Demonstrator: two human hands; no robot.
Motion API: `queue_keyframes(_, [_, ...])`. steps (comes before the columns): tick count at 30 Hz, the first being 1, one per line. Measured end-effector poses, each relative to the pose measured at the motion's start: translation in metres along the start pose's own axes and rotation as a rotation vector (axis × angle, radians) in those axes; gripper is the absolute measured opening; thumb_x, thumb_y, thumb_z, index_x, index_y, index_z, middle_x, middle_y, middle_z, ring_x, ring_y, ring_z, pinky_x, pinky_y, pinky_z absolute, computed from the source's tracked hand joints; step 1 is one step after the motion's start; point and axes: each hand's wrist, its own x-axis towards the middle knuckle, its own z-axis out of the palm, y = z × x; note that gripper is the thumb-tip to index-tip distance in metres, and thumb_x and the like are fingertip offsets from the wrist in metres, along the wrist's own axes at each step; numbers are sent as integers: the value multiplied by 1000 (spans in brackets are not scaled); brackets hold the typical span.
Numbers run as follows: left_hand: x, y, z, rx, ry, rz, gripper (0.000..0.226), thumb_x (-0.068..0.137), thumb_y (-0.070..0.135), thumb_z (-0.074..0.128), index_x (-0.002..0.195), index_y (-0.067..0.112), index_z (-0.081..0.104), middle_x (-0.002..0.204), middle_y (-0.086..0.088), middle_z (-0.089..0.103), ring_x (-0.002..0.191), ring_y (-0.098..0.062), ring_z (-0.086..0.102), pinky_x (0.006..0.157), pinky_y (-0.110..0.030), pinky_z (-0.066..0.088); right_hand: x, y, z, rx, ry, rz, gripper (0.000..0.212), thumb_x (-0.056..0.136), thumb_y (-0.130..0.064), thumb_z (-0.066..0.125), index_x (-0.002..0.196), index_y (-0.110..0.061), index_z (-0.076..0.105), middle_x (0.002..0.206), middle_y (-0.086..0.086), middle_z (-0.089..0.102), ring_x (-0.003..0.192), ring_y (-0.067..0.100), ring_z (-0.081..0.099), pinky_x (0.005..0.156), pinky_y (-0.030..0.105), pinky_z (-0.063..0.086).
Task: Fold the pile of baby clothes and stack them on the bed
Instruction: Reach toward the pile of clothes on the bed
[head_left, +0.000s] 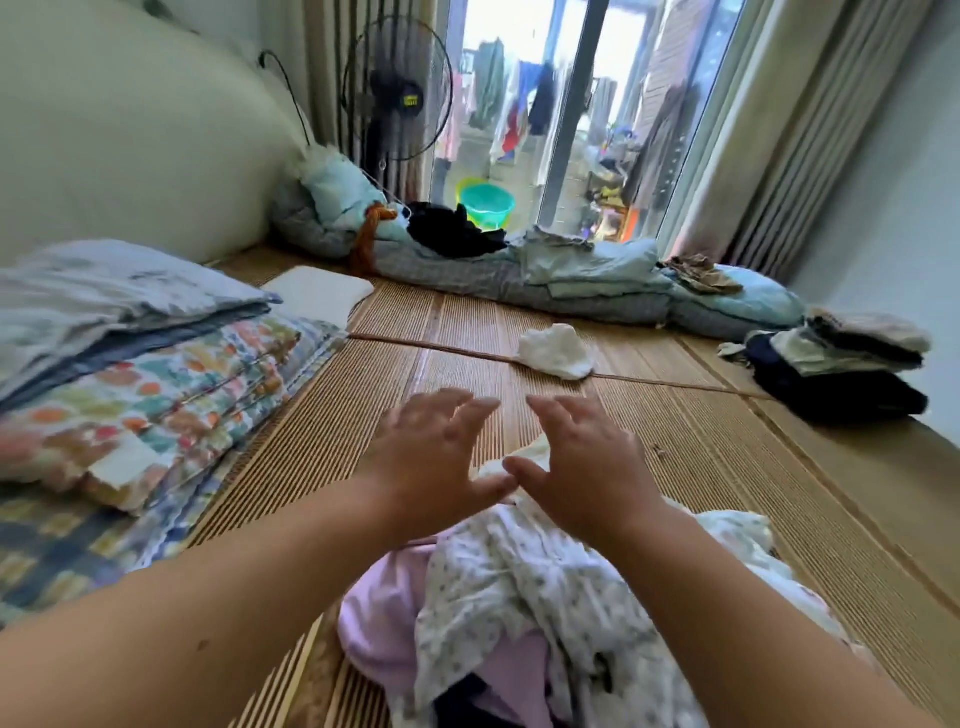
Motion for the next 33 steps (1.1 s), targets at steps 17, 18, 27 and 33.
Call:
queue_keyframes(17, [-165,64,-44,74,-155,27,79,81,62,52,148,39,17,155,5,20,143,-22,17,114,-48,17,-174,-17,-39,16,-3,52,74,83,-60,54,146,-39,21,154,-4,24,142,21,24,111,52,26])
queue_keyframes(18, [-166,64,-41,68,-157,21,79,81,62,52,148,39,17,155,6,20,143,-22,17,114,-48,16,-177,-15,-36,17,-8,52,74,84,-59,54,146,-40,20,154,-5,24,142,21,23,110,51,25])
queue_keyframes(27, [-149,31,31,-80,-265,-135,94,75,62,60,149,43,6,159,6,9,145,-24,13,115,-52,23,-170,6,25,7,-119,62,88,76,-66,59,147,-43,12,155,-7,16,144,23,12,115,51,17])
queue_keyframes(33, [-98,-16,73,-300,-436,-295,119,49,67,76,135,68,-6,157,3,-24,143,-35,22,112,-47,34,-119,9,61,-124,-416,44,114,66,-71,65,142,-54,-18,153,-2,-36,136,36,-39,105,69,-13])
